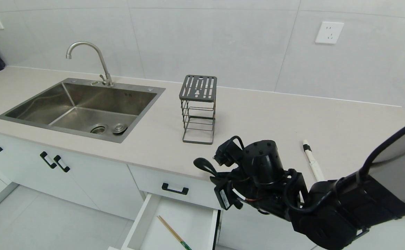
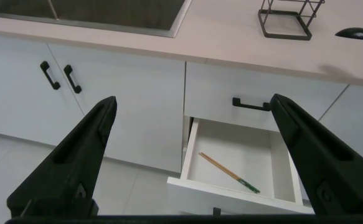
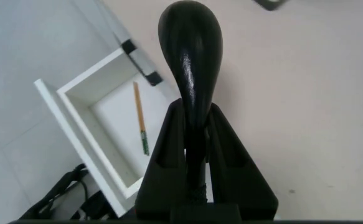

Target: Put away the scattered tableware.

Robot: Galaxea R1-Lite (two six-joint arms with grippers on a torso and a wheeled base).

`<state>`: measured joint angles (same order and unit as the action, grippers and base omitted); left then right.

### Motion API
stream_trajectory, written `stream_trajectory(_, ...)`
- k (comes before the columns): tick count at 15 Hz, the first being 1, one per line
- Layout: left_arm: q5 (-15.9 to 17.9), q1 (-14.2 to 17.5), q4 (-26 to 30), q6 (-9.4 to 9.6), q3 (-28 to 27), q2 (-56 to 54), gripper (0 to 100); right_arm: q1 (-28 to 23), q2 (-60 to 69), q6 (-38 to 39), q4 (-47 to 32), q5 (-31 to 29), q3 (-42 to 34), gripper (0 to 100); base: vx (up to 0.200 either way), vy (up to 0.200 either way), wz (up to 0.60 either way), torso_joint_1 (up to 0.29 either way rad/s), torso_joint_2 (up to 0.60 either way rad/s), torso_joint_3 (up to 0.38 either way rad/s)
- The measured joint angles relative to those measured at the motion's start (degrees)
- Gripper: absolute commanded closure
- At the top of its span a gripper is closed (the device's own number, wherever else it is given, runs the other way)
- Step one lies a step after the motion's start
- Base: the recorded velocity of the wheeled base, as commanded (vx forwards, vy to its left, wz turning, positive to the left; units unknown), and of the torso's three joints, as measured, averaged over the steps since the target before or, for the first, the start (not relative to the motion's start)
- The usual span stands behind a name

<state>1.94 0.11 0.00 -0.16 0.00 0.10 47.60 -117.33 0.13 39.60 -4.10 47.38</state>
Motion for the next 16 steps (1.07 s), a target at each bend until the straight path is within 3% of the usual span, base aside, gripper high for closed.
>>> stream_trajectory(8,-0.02,-0.04,0.00,0.00,0.00,0.01,0,4.35,0.88,-0.24,1.38,5.62,-1.39,100,0.000,0.000,0.00,0.000,0.00,0.000)
stream_trajectory(16,-0.02,-0.01,0.00,0.00,0.00,0.00,0,9.20,-0.94,-0.78,1.27,6.01,1.54,100,0.000,0.000,0.00,0.000,0.00,0.000)
